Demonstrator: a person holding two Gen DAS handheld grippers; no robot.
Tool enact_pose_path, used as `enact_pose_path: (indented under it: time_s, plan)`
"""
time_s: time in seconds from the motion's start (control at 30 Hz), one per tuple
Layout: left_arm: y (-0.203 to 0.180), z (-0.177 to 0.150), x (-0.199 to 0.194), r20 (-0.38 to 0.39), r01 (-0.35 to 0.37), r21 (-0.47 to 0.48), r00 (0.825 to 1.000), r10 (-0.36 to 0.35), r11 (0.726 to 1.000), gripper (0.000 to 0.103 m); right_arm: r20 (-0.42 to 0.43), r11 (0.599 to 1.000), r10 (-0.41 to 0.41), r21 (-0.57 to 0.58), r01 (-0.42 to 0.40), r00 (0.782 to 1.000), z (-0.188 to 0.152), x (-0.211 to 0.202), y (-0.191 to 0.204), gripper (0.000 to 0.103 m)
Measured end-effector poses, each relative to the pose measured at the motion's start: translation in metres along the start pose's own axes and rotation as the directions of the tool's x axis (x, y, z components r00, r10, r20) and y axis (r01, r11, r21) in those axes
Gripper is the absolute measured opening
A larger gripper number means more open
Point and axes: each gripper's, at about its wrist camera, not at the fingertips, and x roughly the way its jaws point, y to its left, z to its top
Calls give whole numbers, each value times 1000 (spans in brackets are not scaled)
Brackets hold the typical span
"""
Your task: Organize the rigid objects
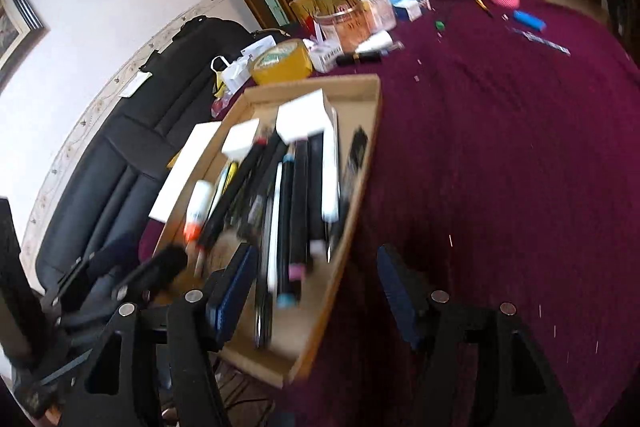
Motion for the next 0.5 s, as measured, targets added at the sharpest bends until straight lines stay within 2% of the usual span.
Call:
enact_pose_path:
  time_s: [0.23, 0.33, 0.5]
  plan:
    - [-9, -28, -25, -12, -94, 12, 995, 95, 995, 87, -4, 996, 11, -86, -11, 1000, -52, -37, 16, 67]
    - [-15, -37, -38, 25, -132, 29, 991, 131, 991, 88, 26, 992, 3, -128, 0, 1000, -66, -46, 21, 67]
    - [-19, -39, -51, 53, -131, 15, 990, 130, 991, 91, 29, 988, 2, -153, 2, 1000, -78, -49, 23, 67]
